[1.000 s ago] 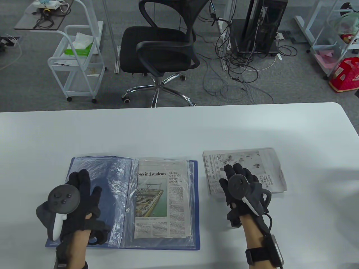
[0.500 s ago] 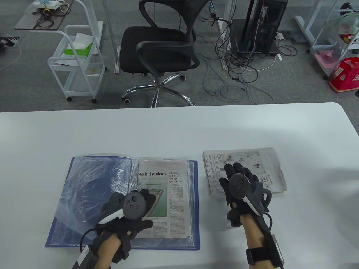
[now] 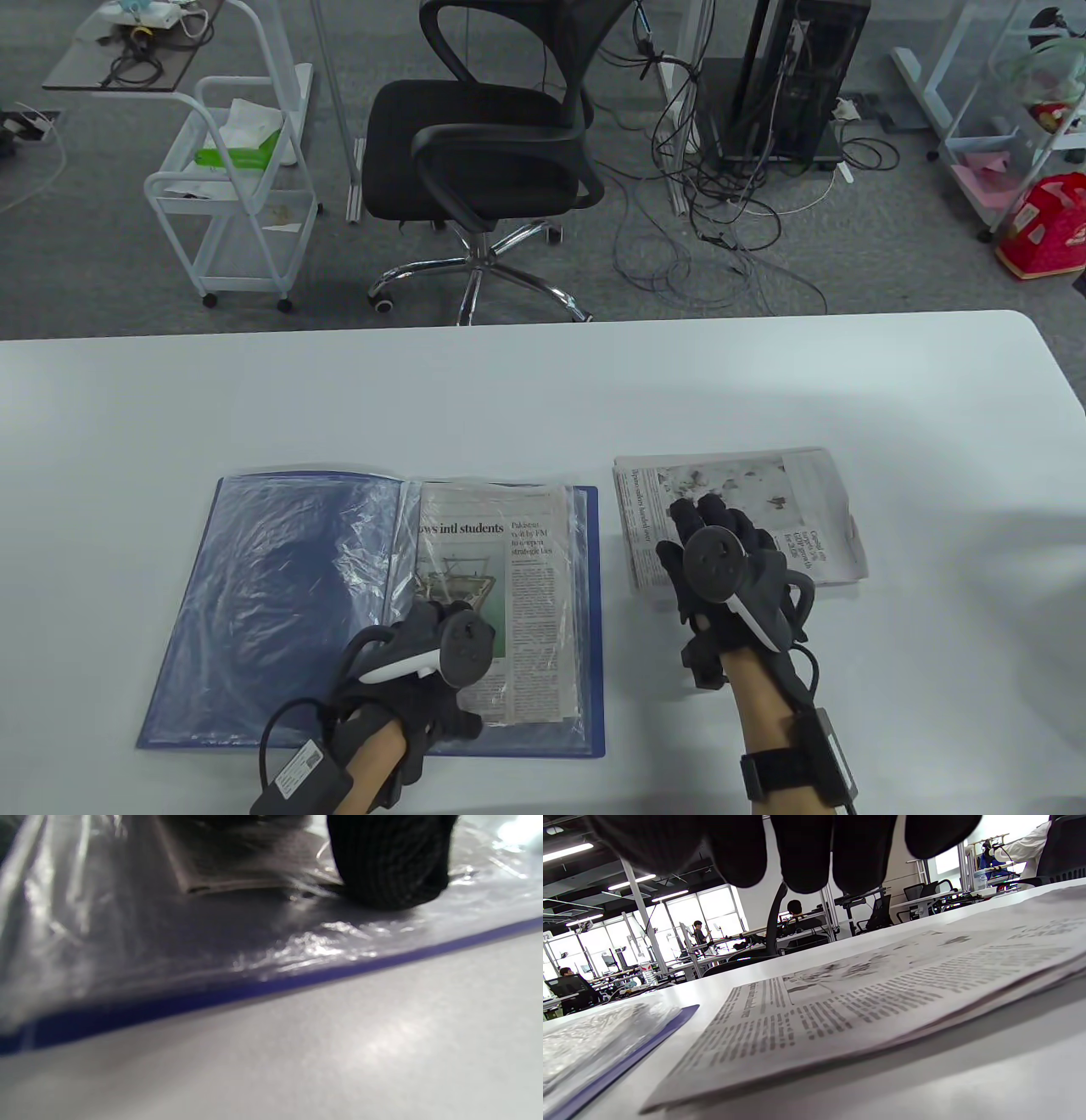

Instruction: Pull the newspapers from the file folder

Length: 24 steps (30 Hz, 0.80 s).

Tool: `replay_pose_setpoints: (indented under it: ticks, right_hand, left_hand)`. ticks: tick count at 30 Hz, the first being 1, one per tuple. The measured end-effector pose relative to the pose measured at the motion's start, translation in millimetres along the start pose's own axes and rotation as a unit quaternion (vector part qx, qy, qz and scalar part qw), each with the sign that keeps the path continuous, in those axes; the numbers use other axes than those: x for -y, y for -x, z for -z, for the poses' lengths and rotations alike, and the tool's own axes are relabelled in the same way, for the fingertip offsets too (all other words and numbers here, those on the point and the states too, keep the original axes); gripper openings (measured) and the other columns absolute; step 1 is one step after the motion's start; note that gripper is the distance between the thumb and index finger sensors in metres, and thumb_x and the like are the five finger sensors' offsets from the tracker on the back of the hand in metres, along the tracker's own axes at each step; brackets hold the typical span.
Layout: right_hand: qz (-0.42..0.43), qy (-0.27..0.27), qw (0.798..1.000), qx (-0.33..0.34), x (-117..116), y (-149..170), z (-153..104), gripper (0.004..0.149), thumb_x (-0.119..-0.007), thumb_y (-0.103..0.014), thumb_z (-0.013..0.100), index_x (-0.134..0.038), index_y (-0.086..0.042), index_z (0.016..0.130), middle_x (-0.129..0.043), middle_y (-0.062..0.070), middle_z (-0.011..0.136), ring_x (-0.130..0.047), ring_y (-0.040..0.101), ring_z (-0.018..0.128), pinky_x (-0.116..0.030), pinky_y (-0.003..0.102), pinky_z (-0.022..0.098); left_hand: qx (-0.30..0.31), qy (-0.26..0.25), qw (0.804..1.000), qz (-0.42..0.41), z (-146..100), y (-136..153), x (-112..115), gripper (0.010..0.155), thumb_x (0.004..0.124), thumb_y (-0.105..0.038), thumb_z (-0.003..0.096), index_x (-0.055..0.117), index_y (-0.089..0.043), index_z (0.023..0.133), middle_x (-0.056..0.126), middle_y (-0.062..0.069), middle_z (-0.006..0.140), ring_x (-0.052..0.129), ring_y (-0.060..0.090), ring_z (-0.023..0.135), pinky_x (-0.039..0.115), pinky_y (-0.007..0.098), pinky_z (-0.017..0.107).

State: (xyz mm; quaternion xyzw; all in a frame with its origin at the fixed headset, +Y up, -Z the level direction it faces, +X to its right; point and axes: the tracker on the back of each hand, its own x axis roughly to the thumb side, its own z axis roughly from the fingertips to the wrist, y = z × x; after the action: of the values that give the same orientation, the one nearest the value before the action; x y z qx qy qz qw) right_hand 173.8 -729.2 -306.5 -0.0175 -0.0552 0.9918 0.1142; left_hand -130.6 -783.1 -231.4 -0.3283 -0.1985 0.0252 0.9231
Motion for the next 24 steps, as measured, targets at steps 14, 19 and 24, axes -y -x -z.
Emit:
replay_pose_setpoints:
  ticks: [14, 19, 24]
  right_hand:
    - [-0.003, -0.044, 0.997, 0.062, -20, -122, 54, 0.054, -0.071, -0.051, 0.041, -0.066, -0.044, 0.094, -0.070, -0.005, 0.108, -0.079, 0.029, 0.101, -0.063, 0.060, 0.071]
    - [-0.002, -0.062, 0.996, 0.057, -43, -165, 81, 0.046, -0.075, -0.043, 0.042, -0.074, -0.045, 0.088, -0.079, -0.008, 0.102, -0.089, 0.024, 0.092, -0.070, 0.055, 0.068]
    - [-0.038, -0.086, 0.994, 0.056, -67, -188, 97, 0.044, -0.082, -0.036, 0.040, -0.080, -0.042, 0.083, -0.090, -0.007, 0.092, -0.106, 0.019, 0.055, -0.086, 0.047, 0.045]
  left_hand:
    - [-0.023, -0.010, 0.999, 0.021, -1, -8, -2, 0.086, 0.079, -0.048, 0.0412, 0.031, -0.024, 0.108, 0.015, 0.010, 0.113, 0.024, 0.050, 0.104, 0.037, 0.064, 0.071]
    - [-0.027, -0.007, 0.999, 0.022, -1, -9, -2, 0.085, 0.079, -0.048, 0.0415, 0.030, -0.024, 0.107, 0.015, 0.010, 0.113, 0.024, 0.050, 0.104, 0.038, 0.064, 0.071]
    - [-0.026, -0.004, 1.000, 0.015, -1, -8, -2, 0.085, 0.079, -0.047, 0.0419, 0.030, -0.024, 0.107, 0.014, 0.010, 0.113, 0.023, 0.050, 0.103, 0.037, 0.064, 0.071]
